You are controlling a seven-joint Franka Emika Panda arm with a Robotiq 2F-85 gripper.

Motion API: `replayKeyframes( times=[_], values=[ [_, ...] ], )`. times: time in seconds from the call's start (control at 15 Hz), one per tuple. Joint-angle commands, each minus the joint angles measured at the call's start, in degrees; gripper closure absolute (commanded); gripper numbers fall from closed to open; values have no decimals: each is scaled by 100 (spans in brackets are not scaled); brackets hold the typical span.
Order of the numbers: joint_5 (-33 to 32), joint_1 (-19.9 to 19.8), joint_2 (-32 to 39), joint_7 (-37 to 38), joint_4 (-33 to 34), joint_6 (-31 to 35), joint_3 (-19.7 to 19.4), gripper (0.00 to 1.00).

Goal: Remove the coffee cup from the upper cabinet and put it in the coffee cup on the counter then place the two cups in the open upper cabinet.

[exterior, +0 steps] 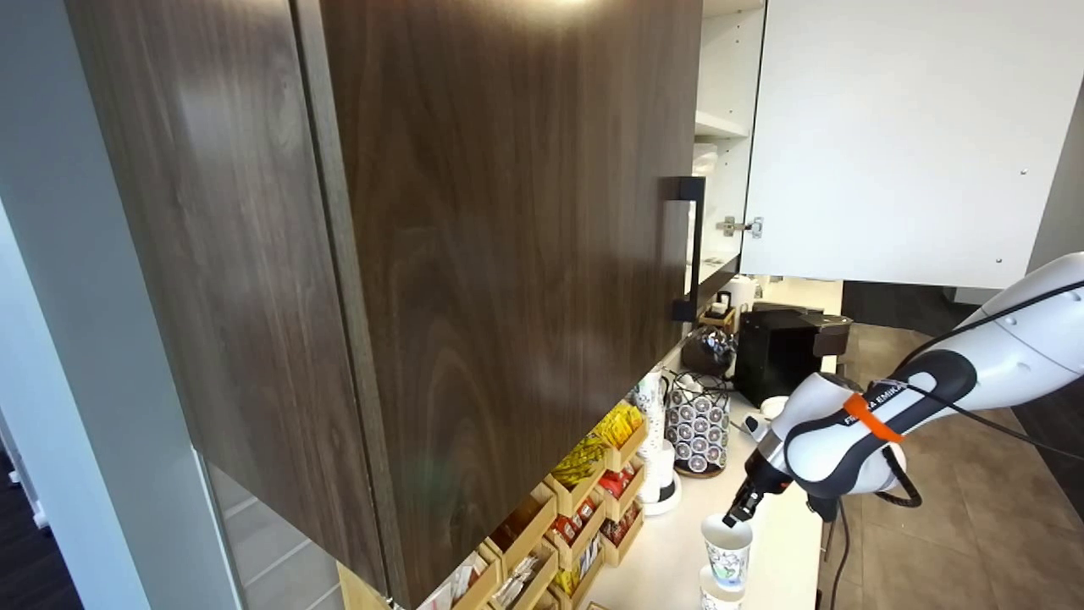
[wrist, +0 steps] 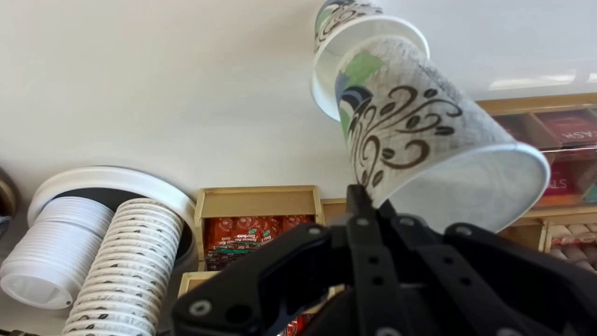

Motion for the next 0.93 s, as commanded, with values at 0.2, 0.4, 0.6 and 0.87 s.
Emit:
replayKeyframes(
  times=[0.2, 0.4, 0.6, 0.87],
  values=[
    [1456, 148, 256, -1168, 160, 101, 133, 99],
    [1848, 121, 326, -1559, 190, 124, 153, 99],
    [2163, 100, 401, -1885, 225, 200, 154, 99],
    [2554, 87, 453, -2231, 284, 317, 166, 99]
  ],
)
